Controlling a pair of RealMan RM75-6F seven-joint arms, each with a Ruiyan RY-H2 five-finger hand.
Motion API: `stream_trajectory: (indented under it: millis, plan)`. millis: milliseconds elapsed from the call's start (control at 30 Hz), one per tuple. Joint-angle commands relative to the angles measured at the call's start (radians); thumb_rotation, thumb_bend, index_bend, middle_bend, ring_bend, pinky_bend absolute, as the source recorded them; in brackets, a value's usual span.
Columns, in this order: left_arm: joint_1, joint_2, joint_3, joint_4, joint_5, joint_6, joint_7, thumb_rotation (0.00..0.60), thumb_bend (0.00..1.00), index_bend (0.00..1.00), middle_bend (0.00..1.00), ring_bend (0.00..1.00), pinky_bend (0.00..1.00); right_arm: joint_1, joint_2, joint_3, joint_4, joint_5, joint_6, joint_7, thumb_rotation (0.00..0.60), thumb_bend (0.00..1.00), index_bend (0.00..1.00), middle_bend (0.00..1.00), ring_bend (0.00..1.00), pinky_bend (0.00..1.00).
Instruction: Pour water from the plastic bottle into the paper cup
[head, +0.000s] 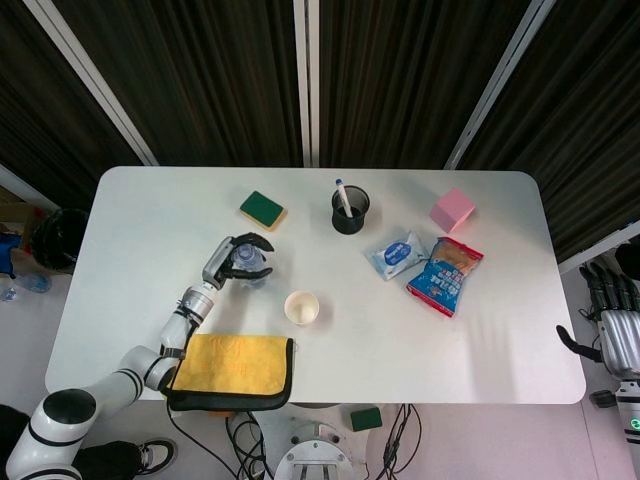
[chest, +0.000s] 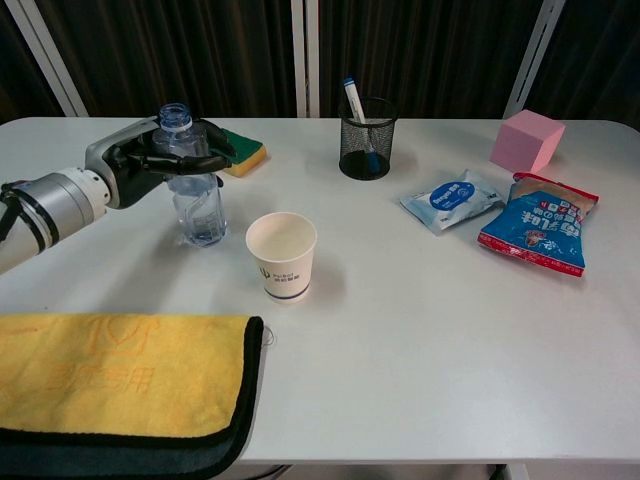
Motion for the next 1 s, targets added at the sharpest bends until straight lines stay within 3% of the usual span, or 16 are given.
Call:
stream_trajectory:
  millis: [33,433,867,1000]
  plan:
    - [0.000,-0.001,-0.001,0.000,-0.001,-0.001,0.002,0.600,0.16,0.52,0.49,0.40,0.44,0.000,-0.001,0.000,0.001,0.000,0.000,0.000,0.540,0.23,0.00,0.00,0.00,0.00]
    - [0.001,0.001,0.005,-0.005,0.006,0.007,0.011,0.600,0.19,0.63,0.61,0.56,0.45,-0.001,-0.003,0.002,0.003,0.003,0.001,-0.001,0.542,0.23,0.00,0.00,0.00,0.00]
    - [0.005,0.012,0.012,-0.022,0.017,0.028,0.016,0.600,0.23,0.67,0.64,0.59,0.56,0.000,-0.004,0.003,0.004,0.004,-0.001,-0.003,0.540,0.23,0.00,0.00,0.00,0.00]
    - [0.012,0.021,0.023,-0.029,0.037,0.072,0.097,0.600,0.24,0.67,0.64,0.59,0.56,0.001,-0.004,0.003,0.003,0.004,-0.002,-0.003,0.540,0.23,0.00,0.00,0.00,0.00]
